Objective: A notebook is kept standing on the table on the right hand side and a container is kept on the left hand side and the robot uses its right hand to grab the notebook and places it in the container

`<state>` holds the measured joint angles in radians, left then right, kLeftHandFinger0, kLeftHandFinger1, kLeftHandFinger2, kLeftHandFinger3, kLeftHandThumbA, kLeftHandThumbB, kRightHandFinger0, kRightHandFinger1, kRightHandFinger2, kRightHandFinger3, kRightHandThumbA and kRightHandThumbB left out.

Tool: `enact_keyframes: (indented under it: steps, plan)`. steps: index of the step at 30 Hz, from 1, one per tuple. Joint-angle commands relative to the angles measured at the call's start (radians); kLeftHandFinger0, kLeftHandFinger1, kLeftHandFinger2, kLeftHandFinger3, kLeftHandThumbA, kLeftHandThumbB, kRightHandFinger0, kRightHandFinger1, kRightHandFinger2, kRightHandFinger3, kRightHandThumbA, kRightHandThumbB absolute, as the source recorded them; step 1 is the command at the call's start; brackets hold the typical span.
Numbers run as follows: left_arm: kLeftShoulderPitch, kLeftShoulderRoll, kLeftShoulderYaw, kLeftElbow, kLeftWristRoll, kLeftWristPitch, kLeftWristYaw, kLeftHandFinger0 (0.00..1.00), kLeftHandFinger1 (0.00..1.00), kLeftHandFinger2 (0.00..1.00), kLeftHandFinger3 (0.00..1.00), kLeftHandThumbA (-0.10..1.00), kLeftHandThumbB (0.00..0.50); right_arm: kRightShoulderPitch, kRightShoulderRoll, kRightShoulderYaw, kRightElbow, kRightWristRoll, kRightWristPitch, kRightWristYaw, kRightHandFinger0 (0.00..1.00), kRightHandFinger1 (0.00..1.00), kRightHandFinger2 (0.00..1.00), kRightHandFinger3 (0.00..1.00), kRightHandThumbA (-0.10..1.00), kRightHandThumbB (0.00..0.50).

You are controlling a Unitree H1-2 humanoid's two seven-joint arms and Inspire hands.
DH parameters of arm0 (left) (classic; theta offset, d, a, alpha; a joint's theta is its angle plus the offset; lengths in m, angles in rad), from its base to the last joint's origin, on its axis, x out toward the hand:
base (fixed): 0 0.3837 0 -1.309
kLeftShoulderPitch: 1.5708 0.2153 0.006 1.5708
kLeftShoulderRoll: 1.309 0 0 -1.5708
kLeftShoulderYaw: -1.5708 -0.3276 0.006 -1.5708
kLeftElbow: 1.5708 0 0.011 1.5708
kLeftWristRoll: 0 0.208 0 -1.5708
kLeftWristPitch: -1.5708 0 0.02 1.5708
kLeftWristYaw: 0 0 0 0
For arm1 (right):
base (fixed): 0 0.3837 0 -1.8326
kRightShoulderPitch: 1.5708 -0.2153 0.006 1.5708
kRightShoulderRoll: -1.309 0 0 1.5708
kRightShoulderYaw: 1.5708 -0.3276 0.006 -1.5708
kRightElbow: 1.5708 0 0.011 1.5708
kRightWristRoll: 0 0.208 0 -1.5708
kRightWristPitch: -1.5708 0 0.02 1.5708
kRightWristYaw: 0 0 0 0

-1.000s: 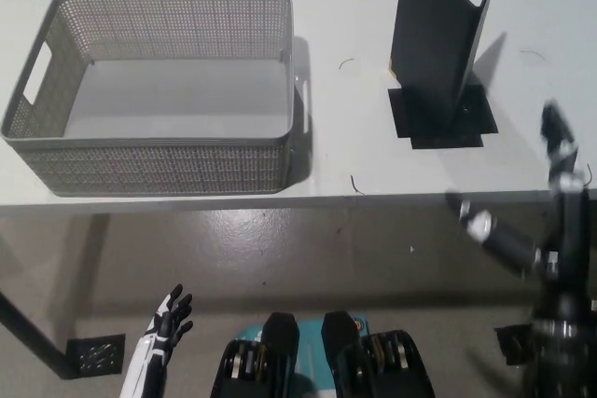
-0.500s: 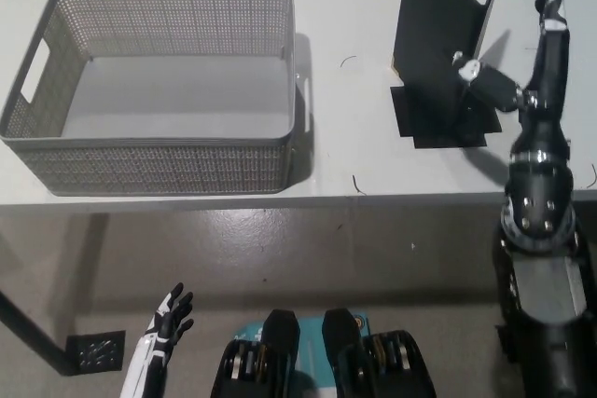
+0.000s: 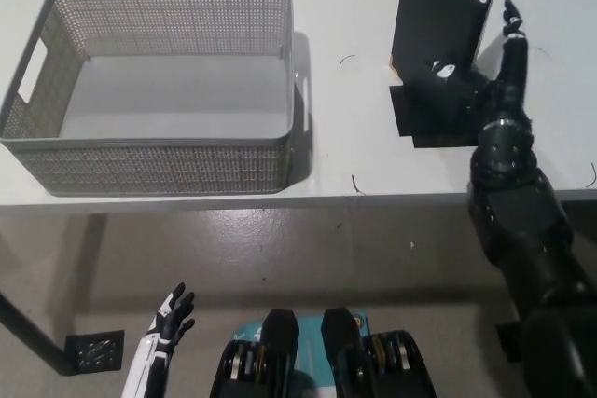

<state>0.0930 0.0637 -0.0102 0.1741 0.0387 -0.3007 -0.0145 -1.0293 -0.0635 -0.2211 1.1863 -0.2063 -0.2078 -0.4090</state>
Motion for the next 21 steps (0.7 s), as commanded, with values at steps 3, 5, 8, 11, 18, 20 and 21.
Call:
enact_keyframes:
  steps: [3,5,8,11,18,20,21]
  plan:
    - [-0.003,-0.003,-0.014,-0.002,0.003,-0.045,-0.009,1.00,1.00,1.00,1.00,1.00,0.286,-0.172,-0.016,-0.133,0.155,0.226,-0.022,0.078,1.00,1.00,1.00,1.00,0.80,0.443]
    - [0.004,-0.001,-0.018,-0.013,-0.005,-0.030,-0.019,1.00,1.00,1.00,1.00,1.00,0.286,-0.197,-0.012,-0.279,0.179,0.369,-0.001,0.103,0.93,0.96,1.00,1.00,0.63,0.374]
    - [-0.005,-0.001,-0.017,-0.023,-0.006,-0.013,-0.019,1.00,1.00,1.00,1.00,1.00,0.303,-0.219,-0.011,-0.318,0.185,0.371,-0.022,0.030,0.32,0.41,0.49,0.43,0.17,0.299]
    - [-0.013,0.003,-0.016,-0.030,-0.007,-0.005,-0.022,1.00,1.00,1.00,1.00,1.00,0.325,-0.244,0.001,-0.364,0.161,0.400,-0.046,0.035,0.00,0.00,0.14,0.18,-0.10,0.193]
    - [-0.015,0.013,-0.013,-0.004,0.003,-0.032,-0.025,1.00,1.00,1.00,1.00,1.00,0.292,-0.268,0.028,-0.392,0.098,0.445,-0.070,0.060,0.00,0.00,0.43,0.21,-0.10,0.100]
    - [-0.013,0.011,-0.012,-0.004,0.006,-0.028,-0.022,1.00,1.00,1.00,1.00,1.00,0.298,-0.270,0.031,-0.398,0.085,0.469,-0.082,0.066,0.00,0.02,0.71,0.45,-0.10,0.086]
    - [-0.013,0.011,-0.012,-0.006,0.007,-0.027,-0.021,1.00,1.00,1.00,1.00,1.00,0.298,-0.271,0.032,-0.398,0.079,0.474,-0.082,0.057,0.00,0.04,0.74,0.53,-0.10,0.111]
